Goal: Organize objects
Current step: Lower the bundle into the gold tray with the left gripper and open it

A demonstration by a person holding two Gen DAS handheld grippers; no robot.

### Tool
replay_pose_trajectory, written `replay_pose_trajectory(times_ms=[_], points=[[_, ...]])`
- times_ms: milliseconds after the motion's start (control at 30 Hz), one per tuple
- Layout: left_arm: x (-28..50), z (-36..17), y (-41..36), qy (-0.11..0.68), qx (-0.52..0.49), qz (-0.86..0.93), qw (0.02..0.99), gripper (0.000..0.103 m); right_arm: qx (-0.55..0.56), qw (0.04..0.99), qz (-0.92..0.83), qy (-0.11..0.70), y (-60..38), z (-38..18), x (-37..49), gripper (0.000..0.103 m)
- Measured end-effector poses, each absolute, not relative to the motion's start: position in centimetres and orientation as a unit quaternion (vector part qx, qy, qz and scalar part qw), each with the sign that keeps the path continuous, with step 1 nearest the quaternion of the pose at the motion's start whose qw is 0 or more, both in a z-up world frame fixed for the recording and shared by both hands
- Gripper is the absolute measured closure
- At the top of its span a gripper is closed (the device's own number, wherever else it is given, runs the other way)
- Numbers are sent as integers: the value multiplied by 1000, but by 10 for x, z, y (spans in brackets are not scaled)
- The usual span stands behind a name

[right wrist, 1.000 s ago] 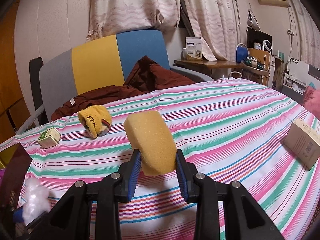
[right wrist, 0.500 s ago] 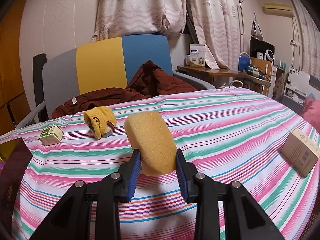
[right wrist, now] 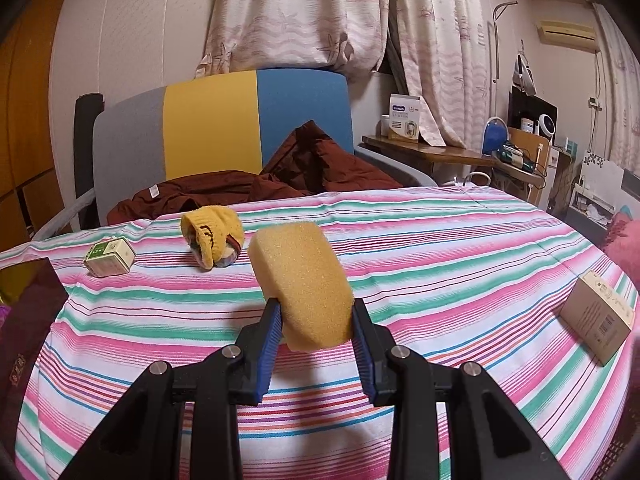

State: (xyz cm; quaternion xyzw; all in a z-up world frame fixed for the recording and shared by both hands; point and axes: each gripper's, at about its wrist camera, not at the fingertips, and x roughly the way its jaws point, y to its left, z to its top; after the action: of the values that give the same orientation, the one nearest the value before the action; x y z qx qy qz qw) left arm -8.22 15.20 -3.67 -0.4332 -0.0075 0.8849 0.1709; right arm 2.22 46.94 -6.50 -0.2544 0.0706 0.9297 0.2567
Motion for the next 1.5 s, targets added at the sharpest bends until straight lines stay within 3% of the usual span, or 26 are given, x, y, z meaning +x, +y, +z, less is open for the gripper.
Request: replay_pose_trajectory(times_ms=[400,533,733,1000,1500], points=[[-106,-58,130,-33,-472,870,141,63,-258,256,930,60,465,-65,20,69],[-99,-57,123,-57,-466,872,143,42,-264,239,933,49,456,-61,19,69],[-82,-43,119,-56,-431,890,141,23,-277,189,942,31,425,-52,17,69],[-65,-40,99,-74,-412,899,131,20,-283,103,950,87,376,-28,11,69],[-26,-28,93,2,-358,924,135,17,-330,-22,931,154,278,-6,-46,69]])
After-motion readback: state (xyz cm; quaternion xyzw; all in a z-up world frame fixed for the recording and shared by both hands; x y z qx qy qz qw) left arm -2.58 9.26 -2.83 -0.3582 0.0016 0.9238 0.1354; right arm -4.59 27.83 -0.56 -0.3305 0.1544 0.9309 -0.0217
